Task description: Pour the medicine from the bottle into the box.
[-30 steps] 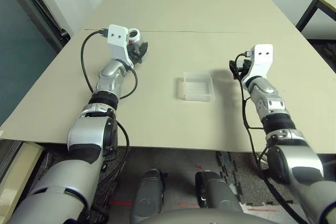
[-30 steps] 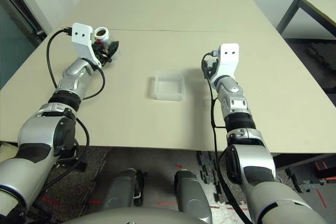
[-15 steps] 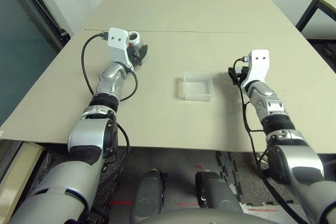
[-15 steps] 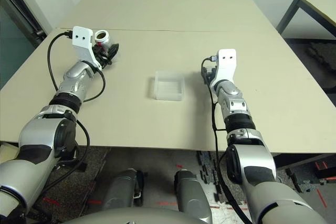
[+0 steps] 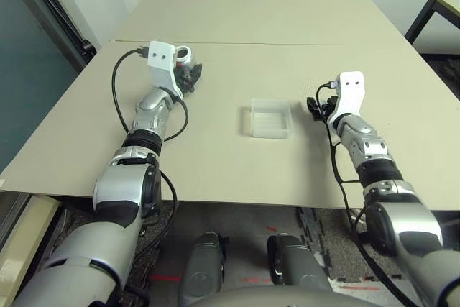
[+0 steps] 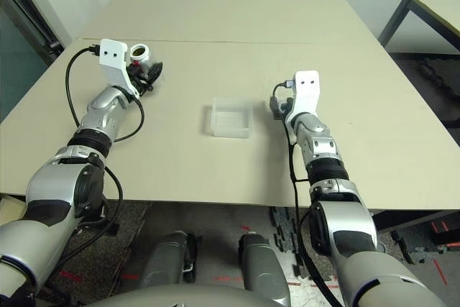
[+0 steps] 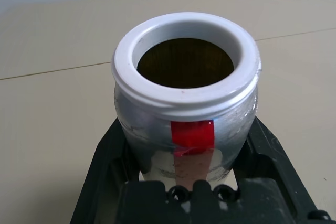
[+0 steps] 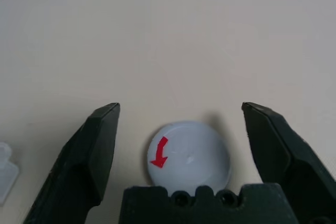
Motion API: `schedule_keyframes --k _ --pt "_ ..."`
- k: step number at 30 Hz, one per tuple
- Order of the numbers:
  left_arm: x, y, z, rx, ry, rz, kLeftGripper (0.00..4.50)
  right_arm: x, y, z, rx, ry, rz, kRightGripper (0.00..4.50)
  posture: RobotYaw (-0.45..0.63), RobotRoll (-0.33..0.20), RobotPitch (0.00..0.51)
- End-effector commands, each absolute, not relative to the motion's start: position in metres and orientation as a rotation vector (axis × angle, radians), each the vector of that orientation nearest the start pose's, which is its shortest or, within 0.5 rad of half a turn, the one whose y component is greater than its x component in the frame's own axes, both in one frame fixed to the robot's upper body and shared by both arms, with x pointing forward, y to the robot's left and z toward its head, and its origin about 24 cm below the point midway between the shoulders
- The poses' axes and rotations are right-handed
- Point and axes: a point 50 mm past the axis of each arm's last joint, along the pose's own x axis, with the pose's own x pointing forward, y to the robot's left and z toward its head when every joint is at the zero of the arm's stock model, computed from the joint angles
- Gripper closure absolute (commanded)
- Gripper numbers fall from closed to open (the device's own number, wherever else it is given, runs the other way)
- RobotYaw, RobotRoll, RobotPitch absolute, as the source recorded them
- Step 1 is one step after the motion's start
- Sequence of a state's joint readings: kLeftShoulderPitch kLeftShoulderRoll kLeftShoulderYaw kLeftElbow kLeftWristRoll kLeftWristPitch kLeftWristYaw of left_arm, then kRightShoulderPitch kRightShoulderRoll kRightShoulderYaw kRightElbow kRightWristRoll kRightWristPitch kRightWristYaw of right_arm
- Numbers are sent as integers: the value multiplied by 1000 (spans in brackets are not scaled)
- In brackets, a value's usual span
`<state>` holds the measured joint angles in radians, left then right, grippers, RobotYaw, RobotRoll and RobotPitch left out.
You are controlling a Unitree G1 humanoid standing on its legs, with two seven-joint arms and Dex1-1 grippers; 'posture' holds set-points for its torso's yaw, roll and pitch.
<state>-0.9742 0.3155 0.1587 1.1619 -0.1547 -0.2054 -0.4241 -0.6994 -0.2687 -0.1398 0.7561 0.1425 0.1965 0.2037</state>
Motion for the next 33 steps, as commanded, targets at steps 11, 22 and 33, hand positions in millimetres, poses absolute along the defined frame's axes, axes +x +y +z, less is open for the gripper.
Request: schedule_keyframes --k 11,22,33 --pt "400 205 111 86 129 -254 1994 343 -207 118 -23 216 250 0 50 0 80" --pt "408 198 129 371 167 -316 1994 286 -222 137 -224 404 566 0 -22 0 65" --pt "420 129 179 1594 -97 -562 1994 285 -185 146 -344 427 815 0 -36 0 53"
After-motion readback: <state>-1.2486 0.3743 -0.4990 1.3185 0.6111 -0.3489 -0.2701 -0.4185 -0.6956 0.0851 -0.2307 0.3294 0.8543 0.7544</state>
